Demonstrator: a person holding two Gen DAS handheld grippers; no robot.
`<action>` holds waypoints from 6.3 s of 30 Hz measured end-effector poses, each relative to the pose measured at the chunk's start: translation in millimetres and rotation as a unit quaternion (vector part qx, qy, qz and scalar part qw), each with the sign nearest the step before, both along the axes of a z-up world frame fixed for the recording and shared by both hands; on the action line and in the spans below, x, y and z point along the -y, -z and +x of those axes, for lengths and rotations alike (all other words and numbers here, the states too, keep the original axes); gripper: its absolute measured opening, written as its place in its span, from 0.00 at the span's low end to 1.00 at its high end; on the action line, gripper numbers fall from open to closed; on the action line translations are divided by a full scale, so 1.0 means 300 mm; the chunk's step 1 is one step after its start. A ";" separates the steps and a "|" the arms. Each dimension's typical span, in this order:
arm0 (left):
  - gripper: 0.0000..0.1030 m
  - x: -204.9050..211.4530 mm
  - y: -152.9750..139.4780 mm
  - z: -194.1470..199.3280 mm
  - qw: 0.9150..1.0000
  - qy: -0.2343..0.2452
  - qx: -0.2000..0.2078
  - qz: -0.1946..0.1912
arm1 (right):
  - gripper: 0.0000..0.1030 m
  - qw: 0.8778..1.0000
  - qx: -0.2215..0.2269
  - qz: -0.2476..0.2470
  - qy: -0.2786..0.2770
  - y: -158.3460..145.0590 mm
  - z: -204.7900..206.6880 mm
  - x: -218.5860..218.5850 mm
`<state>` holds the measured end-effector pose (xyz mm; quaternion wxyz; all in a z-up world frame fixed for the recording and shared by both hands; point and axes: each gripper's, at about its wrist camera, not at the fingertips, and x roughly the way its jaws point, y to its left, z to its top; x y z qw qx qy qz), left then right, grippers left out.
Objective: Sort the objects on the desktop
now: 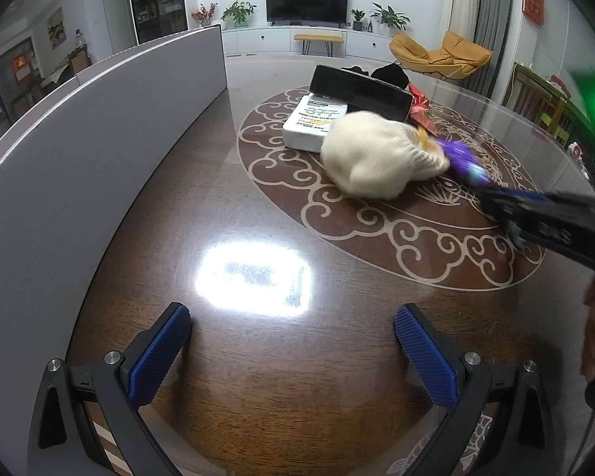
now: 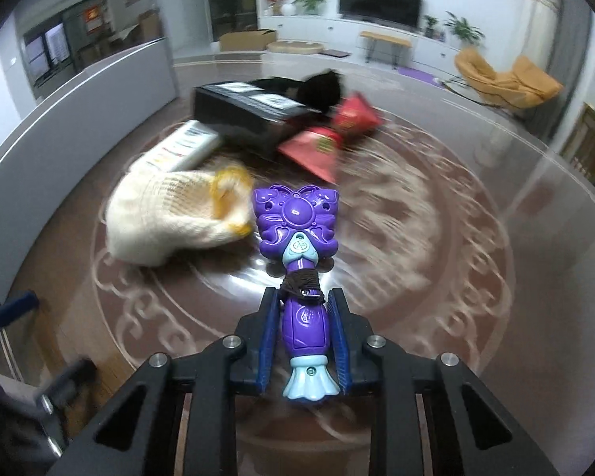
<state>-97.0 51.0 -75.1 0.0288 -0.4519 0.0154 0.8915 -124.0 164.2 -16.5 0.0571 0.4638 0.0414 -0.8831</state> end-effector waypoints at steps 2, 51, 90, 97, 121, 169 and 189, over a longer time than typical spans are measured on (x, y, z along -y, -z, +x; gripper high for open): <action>1.00 0.000 0.000 0.000 1.000 0.000 0.000 0.000 | 0.25 1.000 -0.004 0.002 0.016 0.000 0.035 -0.049; 0.44 -0.219 -0.087 -0.256 0.984 0.171 -0.041 -0.039 | 0.84 0.999 -0.025 -0.021 0.024 0.019 0.187 -0.208; 0.43 0.991 -0.371 0.048 0.980 -0.178 -0.027 0.083 | 0.21 0.933 0.001 -0.218 -0.286 -0.481 -0.052 0.921; 0.60 1.047 -0.259 0.084 0.978 -0.204 0.017 0.050 | 0.46 0.929 0.077 -0.186 -0.310 -0.294 -0.072 1.236; 0.97 -0.066 -0.296 0.122 0.987 0.127 -0.064 0.070 | 0.96 0.997 -0.026 0.028 0.073 0.006 0.171 -0.214; 1.00 -0.155 -0.017 -0.032 0.994 0.106 -0.004 0.002 | 1.00 0.997 -0.013 0.009 0.071 0.040 0.199 -0.262; 1.00 -0.134 -0.023 -0.019 0.997 0.075 -0.005 0.001 | 1.00 0.997 -0.009 -0.002 0.073 0.043 0.197 -0.269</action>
